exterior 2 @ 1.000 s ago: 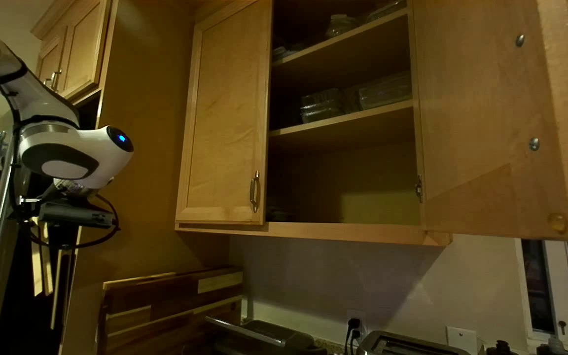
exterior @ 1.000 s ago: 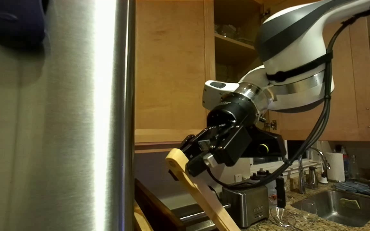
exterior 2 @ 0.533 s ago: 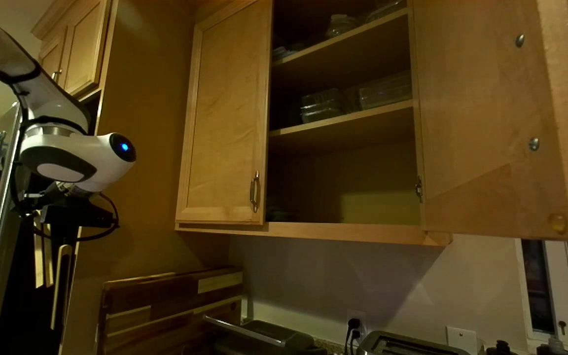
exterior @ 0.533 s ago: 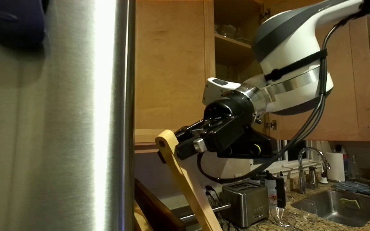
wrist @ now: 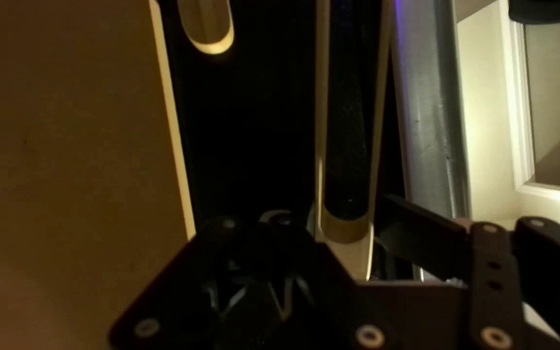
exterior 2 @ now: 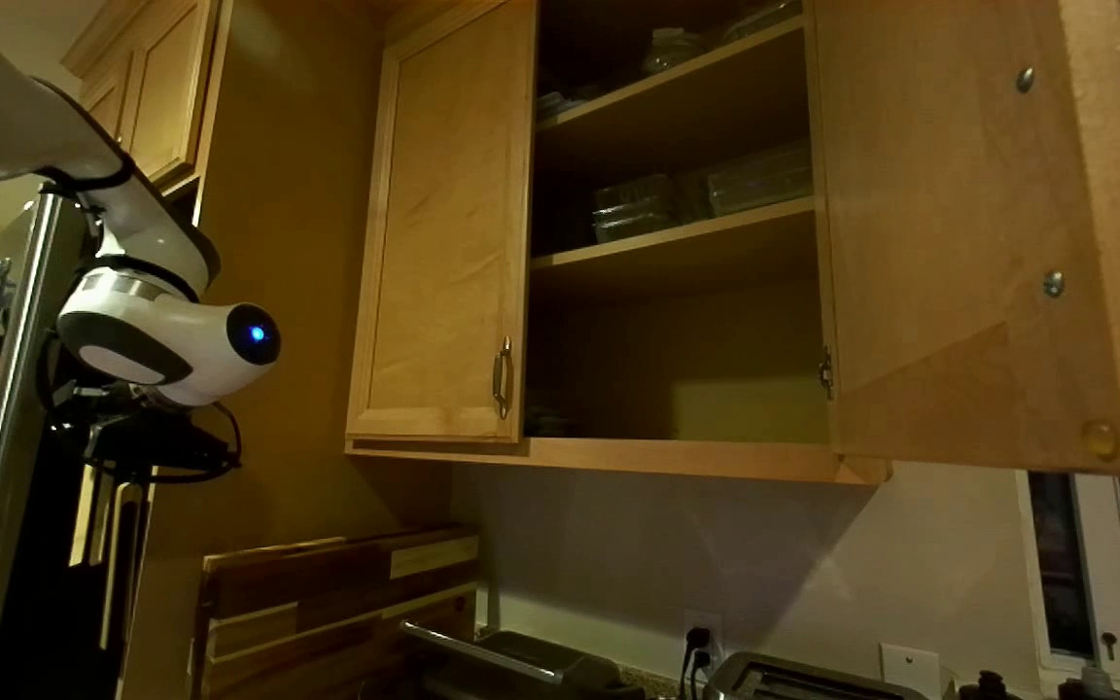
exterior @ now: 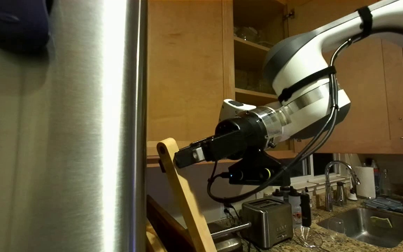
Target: Open the top right cabinet door,take out the wooden utensil and close the door
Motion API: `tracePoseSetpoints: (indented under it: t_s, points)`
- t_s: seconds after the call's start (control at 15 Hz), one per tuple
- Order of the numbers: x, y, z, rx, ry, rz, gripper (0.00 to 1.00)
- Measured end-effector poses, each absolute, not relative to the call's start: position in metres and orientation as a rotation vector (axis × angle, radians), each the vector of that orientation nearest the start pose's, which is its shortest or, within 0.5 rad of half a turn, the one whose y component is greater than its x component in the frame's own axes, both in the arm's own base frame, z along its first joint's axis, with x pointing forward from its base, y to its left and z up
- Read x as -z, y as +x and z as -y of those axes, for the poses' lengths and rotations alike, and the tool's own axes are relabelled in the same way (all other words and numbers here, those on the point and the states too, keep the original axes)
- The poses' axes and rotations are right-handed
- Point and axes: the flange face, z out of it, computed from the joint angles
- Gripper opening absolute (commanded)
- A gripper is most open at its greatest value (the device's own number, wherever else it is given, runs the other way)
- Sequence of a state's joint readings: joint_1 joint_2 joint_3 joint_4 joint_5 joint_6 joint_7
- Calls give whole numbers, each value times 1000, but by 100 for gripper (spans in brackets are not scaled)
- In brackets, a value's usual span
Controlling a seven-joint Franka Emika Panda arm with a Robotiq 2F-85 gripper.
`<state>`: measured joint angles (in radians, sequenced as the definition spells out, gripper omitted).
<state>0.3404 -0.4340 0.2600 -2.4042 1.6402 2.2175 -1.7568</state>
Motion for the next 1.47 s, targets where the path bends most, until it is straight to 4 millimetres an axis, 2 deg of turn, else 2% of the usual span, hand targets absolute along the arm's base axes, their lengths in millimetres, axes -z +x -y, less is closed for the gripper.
tracePoseSetpoints:
  t_s: [0.2, 0.67, 1.0, 1.47]
  points:
    - [-516, 351, -302, 1052, -1499, 1183, 9]
    - [-506, 332, -330, 1211, -1500, 1102, 9]
    - [-500, 326, -333, 1305, -1509, 1096, 9]
    - [-499, 325, -335, 1335, -1504, 1123, 9]
